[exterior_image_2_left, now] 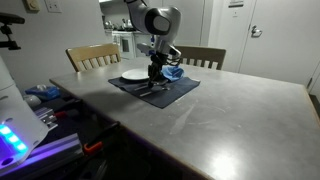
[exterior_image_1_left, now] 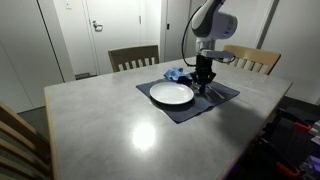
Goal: Put the spoon on the plate
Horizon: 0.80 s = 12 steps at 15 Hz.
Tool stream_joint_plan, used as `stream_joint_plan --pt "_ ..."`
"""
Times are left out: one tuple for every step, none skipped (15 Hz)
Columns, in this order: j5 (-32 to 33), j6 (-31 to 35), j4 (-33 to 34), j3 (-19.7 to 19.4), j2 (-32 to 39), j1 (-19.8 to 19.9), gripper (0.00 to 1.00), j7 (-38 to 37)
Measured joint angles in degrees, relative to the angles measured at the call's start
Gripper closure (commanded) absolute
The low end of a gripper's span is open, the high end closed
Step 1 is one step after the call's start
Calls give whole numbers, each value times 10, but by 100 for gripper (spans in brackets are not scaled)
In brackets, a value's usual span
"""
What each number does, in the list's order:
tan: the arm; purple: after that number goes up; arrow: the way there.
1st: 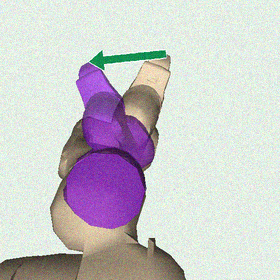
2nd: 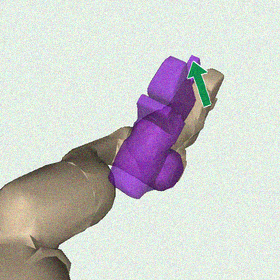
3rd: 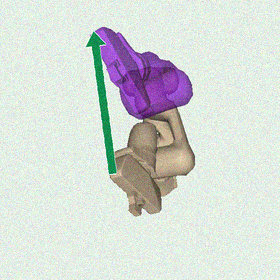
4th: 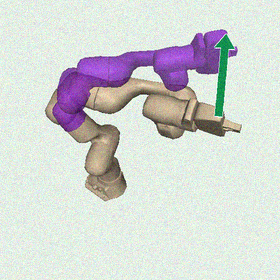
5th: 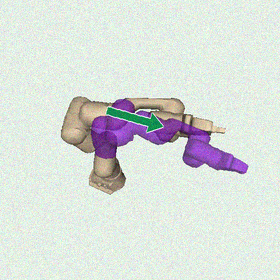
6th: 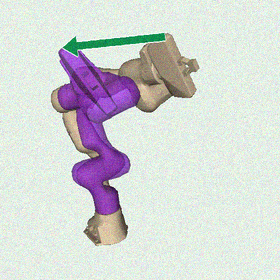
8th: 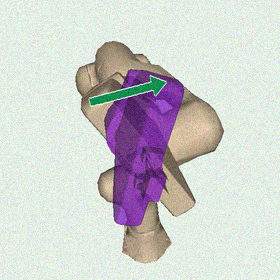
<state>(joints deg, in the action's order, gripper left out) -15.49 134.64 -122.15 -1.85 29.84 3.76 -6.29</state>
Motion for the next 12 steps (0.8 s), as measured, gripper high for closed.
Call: stream_joint_plan --pt "0 0 0 0 0 1 98 1" --pt "0 0 0 1 0 2 98 2" --pt "0 0 0 1 0 2 98 3" --pt "0 0 0 2 0 3 98 3" --pt "0 0 0 2 0 3 98 3" --pt "0 0 0 2 0 3 98 3" --pt "0 0 0 2 0 3 98 3" --pt "0 0 0 2 0 3 98 3" --pt "0 0 -1 2 0 3 98 3" --pt "0 0 -1 1 -1 3 98 3" --pt "0 0 -2 1 -2 3 98 2" --pt "0 0 -3 1 -3 3 98 1"
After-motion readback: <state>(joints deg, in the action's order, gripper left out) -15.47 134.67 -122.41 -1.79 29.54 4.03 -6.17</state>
